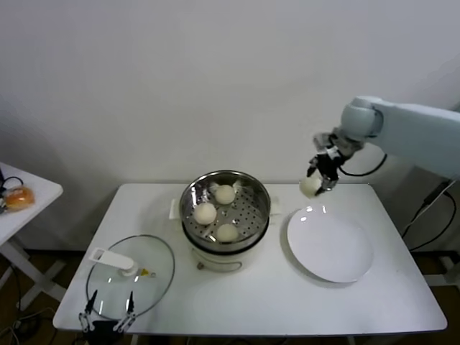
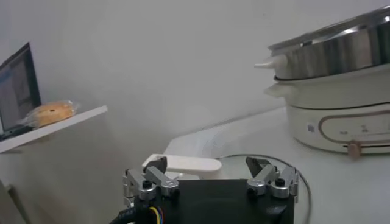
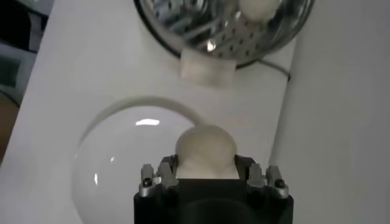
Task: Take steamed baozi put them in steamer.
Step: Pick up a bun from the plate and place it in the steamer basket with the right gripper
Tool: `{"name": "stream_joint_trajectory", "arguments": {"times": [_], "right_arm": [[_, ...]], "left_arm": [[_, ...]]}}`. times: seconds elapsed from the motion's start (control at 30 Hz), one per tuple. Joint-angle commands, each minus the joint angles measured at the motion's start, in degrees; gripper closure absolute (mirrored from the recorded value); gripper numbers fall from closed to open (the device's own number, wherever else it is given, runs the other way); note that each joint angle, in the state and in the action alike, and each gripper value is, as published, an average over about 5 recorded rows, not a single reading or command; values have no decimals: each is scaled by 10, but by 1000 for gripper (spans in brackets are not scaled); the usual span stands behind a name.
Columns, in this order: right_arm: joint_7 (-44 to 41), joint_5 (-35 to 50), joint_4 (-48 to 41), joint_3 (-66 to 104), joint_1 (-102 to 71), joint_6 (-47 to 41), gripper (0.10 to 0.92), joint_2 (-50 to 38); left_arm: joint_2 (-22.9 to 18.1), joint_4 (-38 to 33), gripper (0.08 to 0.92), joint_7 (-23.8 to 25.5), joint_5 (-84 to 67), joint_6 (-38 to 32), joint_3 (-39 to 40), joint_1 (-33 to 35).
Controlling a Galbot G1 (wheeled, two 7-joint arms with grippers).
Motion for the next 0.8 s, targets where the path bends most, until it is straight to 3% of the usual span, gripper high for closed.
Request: {"name": "stream_joint_trajectory", "arguments": {"times": [0.03, 0.8], "right_arm": [[11, 127, 62, 13, 82, -52, 389, 86], [64, -21, -12, 104, -184, -80, 375, 133]], "left_arm": [[7, -1, 177, -1, 0, -1, -4, 0], [3, -1, 177, -2, 4, -6, -13, 2]]}}
